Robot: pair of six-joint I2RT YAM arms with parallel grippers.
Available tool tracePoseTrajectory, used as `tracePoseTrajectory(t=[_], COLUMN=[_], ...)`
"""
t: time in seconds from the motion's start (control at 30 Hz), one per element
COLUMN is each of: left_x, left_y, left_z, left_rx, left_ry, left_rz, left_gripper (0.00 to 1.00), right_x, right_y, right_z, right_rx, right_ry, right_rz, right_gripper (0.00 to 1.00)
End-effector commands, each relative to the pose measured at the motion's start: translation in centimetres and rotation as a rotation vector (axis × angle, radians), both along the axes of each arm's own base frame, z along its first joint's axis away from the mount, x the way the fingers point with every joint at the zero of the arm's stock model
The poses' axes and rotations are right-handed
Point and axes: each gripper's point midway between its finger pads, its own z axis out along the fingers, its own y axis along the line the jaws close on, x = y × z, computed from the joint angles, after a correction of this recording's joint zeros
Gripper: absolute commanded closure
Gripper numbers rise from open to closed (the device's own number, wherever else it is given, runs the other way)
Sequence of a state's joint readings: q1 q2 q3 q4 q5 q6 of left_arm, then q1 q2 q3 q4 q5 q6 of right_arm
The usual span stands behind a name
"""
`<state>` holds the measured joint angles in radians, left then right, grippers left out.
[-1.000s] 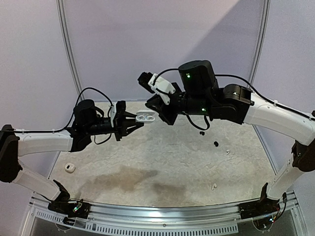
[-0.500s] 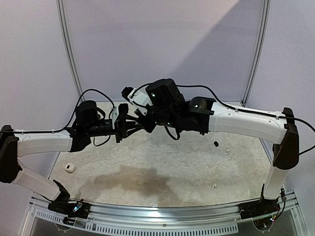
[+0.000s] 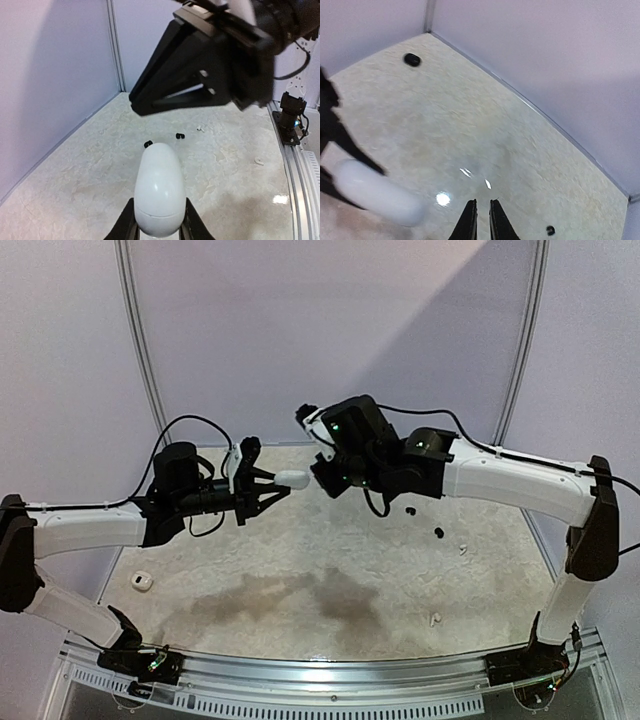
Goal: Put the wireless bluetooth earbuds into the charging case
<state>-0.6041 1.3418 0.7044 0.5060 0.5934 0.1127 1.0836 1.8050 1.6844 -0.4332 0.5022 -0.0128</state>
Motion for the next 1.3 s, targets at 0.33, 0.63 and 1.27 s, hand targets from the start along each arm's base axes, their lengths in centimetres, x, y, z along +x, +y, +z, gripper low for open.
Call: tracePoseTrajectory(t=[0.33,0.63,1.27], left_x=[2.6,8.3,17.9], left_y=[2.1,7.5,14.2], left_z=[-7.6,-10.4,-22.8], left_rx=[0.336,0.492,0.242], left_ry=[0.383,0.738,1.467], left_rz=[0.144,0.246,0.559], left_gripper=[1.0,1.0,0.91], right_x=[3.7,3.7,4.7], right_y=[-21.9,-23.9,-22.8], right_z=[-11.1,-14.6,-15.3], right_rx=[0.03,0.065,0.056], right_ry=[0.459,0.531,0.572], right_rz=[-0.691,-0.737,-0.708], right_gripper=[0.7,0.51,0.4])
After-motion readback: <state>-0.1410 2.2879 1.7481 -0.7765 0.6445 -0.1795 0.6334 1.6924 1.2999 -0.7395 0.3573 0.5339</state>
